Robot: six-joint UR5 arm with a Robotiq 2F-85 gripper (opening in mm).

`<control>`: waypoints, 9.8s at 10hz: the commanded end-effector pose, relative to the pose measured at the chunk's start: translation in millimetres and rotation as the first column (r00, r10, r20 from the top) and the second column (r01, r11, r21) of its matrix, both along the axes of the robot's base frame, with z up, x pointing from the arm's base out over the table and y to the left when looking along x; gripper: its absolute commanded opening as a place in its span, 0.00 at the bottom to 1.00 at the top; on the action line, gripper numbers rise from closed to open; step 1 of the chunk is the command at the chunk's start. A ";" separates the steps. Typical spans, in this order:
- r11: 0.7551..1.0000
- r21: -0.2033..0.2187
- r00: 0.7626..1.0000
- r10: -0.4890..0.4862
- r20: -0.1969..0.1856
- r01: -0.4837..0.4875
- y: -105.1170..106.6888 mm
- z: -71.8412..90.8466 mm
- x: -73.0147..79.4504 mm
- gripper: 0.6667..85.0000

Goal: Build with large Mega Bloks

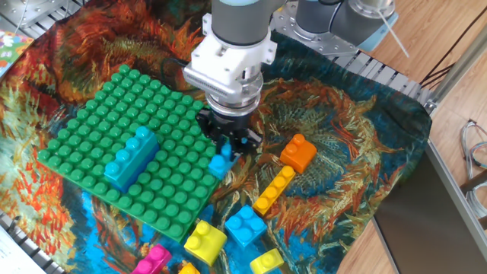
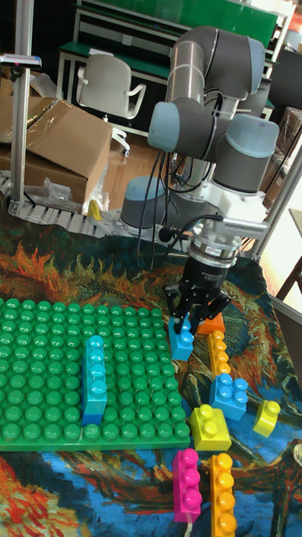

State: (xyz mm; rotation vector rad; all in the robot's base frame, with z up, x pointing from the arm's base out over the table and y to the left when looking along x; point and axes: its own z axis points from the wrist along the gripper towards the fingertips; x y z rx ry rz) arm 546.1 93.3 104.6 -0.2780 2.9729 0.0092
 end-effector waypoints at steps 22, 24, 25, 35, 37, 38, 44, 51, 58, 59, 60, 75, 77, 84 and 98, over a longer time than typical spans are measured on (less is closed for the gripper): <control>0.995 0.035 0.995 0.095 0.008 -0.095 -91.9 -12.5 32.6 0.01; 0.995 0.049 0.996 0.091 0.011 -0.092 -89.6 -13.7 31.1 0.01; 0.996 0.062 0.998 0.063 0.028 -0.064 -87.3 -12.7 35.9 0.01; 0.997 0.047 0.999 0.053 -0.004 -0.053 -98.9 -15.0 44.6 0.01; 0.998 0.054 0.999 0.043 -0.011 -0.042 -92.2 -11.4 52.6 0.01; 0.998 0.052 0.999 0.044 -0.009 -0.044 -91.9 -9.3 54.0 0.01; 0.995 0.076 0.998 0.059 0.015 -0.060 -89.2 -9.7 68.0 0.01; 0.996 0.081 0.999 0.032 -0.002 -0.031 -94.2 -24.6 52.2 0.01; 0.995 0.094 1.000 0.023 0.006 -0.024 -94.3 -25.7 49.2 0.01; 0.995 0.095 1.000 0.025 0.006 -0.025 -94.7 -25.7 49.1 0.01; 0.995 0.095 1.000 0.025 0.009 -0.025 -95.4 -26.2 50.0 0.01; 0.996 0.078 0.999 0.029 0.029 -0.031 -96.1 -28.6 57.4 0.01; 0.998 0.049 1.000 0.024 0.014 -0.025 -103.9 -30.0 53.9 0.01; 0.997 0.061 0.999 -0.037 -0.016 0.038 -89.5 -28.2 50.3 0.01; 0.998 0.068 1.000 -0.001 -0.009 0.002 -93.9 -30.0 54.0 0.01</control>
